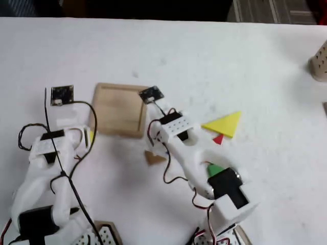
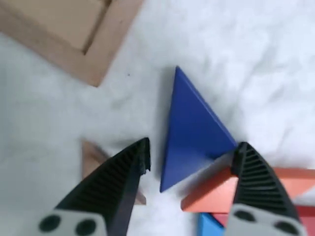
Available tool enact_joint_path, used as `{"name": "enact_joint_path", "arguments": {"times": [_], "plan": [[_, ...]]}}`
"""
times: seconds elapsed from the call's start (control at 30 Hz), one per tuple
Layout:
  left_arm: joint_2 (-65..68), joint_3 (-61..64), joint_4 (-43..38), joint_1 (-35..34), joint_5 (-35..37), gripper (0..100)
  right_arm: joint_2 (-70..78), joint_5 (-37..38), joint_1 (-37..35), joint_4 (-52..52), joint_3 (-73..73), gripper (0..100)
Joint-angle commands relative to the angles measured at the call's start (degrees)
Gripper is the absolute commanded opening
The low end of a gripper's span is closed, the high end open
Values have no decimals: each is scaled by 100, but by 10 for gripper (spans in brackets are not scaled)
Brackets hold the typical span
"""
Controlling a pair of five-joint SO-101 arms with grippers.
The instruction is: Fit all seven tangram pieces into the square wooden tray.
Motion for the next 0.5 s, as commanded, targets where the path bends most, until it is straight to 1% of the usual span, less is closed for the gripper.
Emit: {"name": "enact_joint_path", "arguments": {"times": [0.0, 0.3, 0.47], "plan": [[-251, -35, -79, -22, -44, 230, 119, -79, 110, 75, -413, 262], [-251, -35, -79, -22, -44, 230, 75, -26, 119, 101, -484, 262], [-251, -35, -79, -22, -44, 230, -154, -26, 251, 110, -484, 264]]}}
